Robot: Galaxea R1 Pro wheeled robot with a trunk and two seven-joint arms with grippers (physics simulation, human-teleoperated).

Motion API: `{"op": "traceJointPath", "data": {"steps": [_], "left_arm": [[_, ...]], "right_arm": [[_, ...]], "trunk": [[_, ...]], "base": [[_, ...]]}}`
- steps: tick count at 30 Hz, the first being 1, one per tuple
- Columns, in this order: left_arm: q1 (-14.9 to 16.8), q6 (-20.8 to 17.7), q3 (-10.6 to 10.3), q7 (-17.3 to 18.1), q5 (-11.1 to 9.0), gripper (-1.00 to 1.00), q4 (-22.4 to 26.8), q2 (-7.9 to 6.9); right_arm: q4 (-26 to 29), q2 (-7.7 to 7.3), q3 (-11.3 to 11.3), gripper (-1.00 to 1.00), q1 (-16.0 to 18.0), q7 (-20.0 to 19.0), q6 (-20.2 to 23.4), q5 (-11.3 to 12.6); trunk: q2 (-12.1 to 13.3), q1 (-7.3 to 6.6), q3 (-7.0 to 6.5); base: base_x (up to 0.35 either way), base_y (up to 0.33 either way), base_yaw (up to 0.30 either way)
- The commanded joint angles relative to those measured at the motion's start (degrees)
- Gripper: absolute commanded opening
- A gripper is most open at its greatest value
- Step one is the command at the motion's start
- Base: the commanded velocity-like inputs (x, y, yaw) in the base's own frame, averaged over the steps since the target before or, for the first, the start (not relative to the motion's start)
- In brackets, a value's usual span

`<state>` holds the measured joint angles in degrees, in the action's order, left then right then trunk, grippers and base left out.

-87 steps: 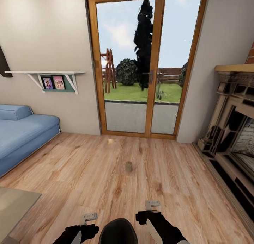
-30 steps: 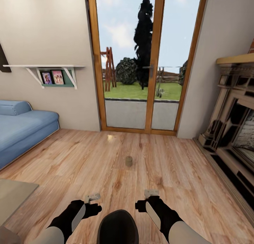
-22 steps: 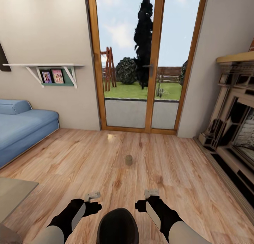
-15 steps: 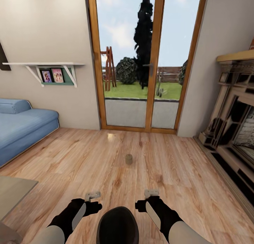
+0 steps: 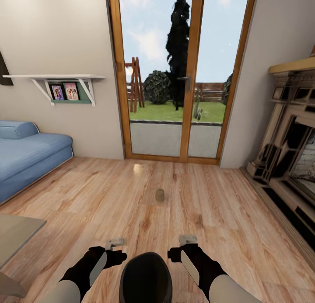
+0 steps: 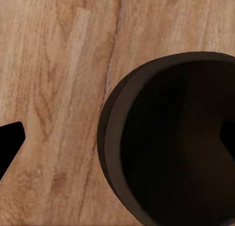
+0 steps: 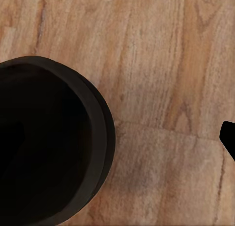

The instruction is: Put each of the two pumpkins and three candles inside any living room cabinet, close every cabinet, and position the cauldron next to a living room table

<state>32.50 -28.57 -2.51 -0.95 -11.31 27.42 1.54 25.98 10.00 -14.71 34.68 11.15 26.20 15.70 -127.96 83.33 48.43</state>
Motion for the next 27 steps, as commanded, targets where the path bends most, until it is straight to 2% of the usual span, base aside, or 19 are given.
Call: {"op": "traceJointPath", "data": {"steps": [1, 27], "left_arm": [[0.0, -0.3, -0.2, -0.1, -0.4, 1.00, 0.1, -0.02], [0.0, -0.3, -0.3, -0.1, -0.3, 1.00, 0.2, -0.43]], "right_arm": [[0.1, 0.00, -0.2, 1.00, 0.0, 0.5, 0.2, 0.6], [0.0, 0.00, -0.2, 1.00, 0.0, 0.5, 0.3, 0.7]], "trunk": [[-0.4, 0.22, 0.24], [-10.9, 5.93, 4.91]], "base": [[0.000, 0.000, 0.000], [0.000, 0.000, 0.000]]}}
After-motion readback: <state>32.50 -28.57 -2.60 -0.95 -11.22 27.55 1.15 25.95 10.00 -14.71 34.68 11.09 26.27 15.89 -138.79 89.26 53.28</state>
